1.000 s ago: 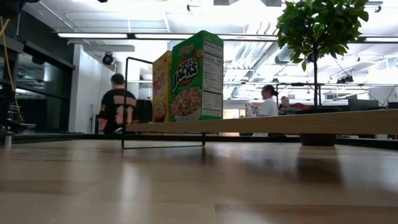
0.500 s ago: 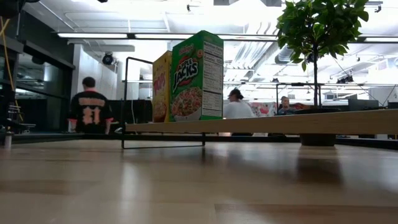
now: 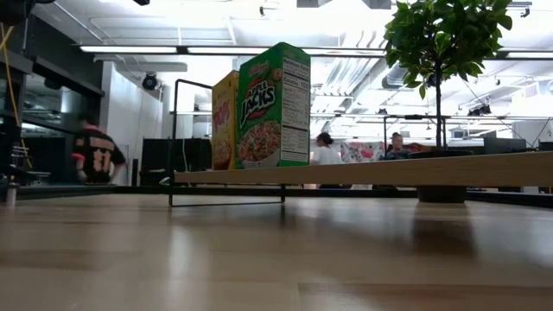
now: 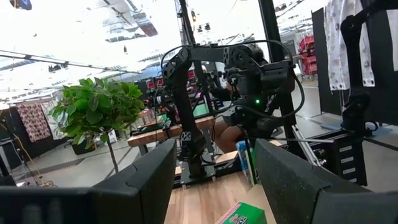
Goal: Stack cereal on shelf
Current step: Put the green cereal box aligned with the other green cereal box on the shelf on the shelf
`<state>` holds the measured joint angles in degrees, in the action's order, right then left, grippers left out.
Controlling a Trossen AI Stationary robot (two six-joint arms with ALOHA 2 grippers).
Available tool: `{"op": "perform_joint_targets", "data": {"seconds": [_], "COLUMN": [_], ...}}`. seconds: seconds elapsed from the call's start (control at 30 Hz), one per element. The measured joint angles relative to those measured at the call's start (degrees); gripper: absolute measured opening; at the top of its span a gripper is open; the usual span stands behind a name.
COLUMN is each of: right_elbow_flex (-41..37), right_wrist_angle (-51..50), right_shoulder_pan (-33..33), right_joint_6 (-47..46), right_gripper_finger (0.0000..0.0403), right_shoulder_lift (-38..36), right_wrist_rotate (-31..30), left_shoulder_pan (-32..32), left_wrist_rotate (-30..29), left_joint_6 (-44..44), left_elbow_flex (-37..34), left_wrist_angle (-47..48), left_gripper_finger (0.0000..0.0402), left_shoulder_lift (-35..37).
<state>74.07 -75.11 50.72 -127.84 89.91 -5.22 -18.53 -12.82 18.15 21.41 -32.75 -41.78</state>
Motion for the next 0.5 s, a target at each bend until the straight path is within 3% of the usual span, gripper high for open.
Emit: {"op": "perform_joint_targets", "data": {"seconds": [0.27, 0.5], "right_elbow_flex": [0.01, 0.01], "right_wrist_angle": [-3.26, -3.30], "right_shoulder_pan": [0.00, 0.00], "right_joint_6": [-1.11, -0.68], "right_gripper_finger": [0.0200, 0.0200], "right_shoulder_lift": [0.02, 0.04], "right_wrist_rotate": [2.97, 1.66], "left_shoulder_pan": [0.00, -0.01], "left_wrist_rotate": [0.00, 0.02], "left_joint_6": [0.00, -1.31], "left_elbow_flex": [0.00, 0.00], "left_wrist_angle": [-0.07, 0.08], "left_gripper_finger": [0.0207, 0.0207], "left_shoulder_lift": [0.00, 0.01]}}
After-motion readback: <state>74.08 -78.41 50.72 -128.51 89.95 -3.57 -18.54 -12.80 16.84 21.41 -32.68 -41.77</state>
